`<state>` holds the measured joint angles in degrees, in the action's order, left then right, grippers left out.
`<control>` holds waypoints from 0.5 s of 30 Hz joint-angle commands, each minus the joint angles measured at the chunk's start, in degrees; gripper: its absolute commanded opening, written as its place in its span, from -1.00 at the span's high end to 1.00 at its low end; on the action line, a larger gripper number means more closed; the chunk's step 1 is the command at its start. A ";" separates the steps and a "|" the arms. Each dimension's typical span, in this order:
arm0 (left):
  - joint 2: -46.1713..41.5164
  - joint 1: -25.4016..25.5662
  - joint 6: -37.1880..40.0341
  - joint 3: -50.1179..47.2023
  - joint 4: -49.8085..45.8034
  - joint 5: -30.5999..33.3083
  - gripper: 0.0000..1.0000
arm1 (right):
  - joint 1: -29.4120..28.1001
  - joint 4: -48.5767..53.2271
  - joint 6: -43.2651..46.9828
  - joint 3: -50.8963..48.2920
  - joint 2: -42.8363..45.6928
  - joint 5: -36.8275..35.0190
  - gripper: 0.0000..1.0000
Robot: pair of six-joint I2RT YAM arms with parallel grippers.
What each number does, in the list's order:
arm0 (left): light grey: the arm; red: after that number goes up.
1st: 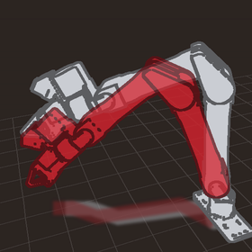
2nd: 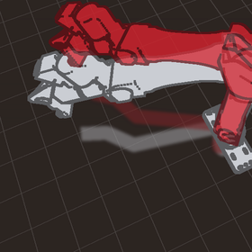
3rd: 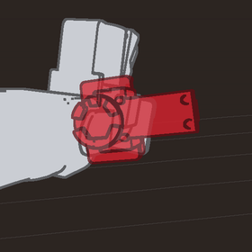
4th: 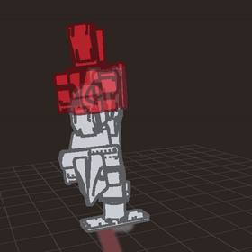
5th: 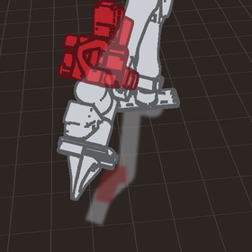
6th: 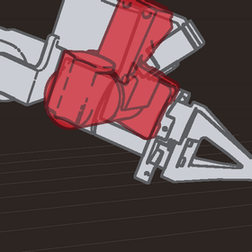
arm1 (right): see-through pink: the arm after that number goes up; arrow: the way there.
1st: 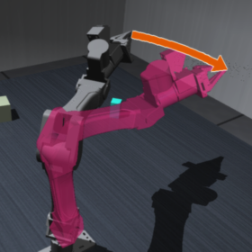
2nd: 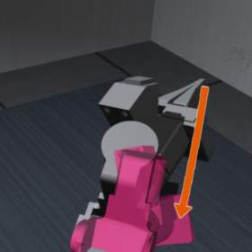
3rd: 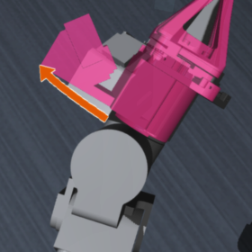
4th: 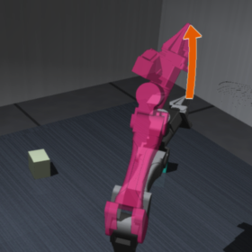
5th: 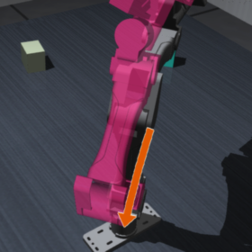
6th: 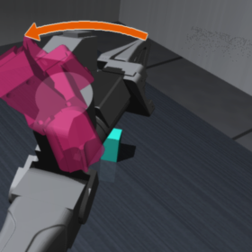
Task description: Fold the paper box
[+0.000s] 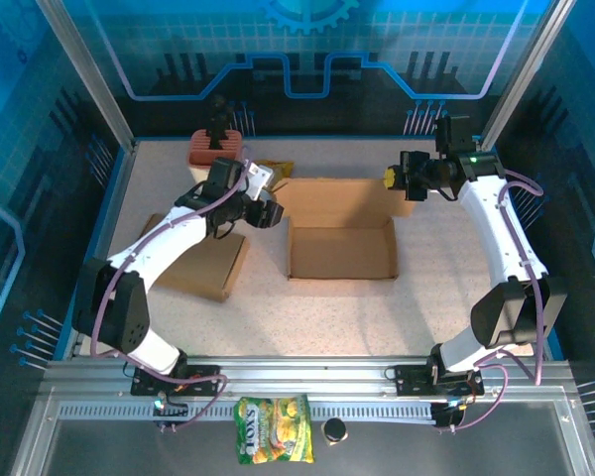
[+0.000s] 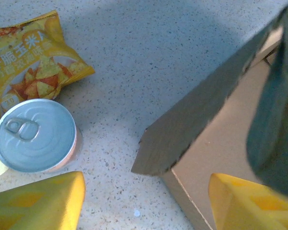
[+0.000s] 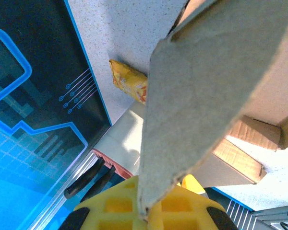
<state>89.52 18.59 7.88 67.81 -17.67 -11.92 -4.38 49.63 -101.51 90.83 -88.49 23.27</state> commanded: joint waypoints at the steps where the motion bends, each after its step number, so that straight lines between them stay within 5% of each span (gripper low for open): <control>1: 1.98 -0.04 2.05 4.14 1.40 -2.14 -0.30 | 0.63 0.41 0.64 -0.54 -0.36 2.01 1.00; 7: 4.06 0.61 2.07 6.68 0.94 -3.87 -0.11 | 0.71 -0.22 0.54 -0.99 -0.37 2.22 1.00; 15: 5.06 2.88 3.46 8.97 -2.43 -2.24 0.61 | 0.47 -1.02 0.49 -1.43 -0.55 2.48 1.00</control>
<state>94.02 20.75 10.20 74.78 -18.20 -13.76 -4.38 49.10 -101.34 89.95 -88.51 24.18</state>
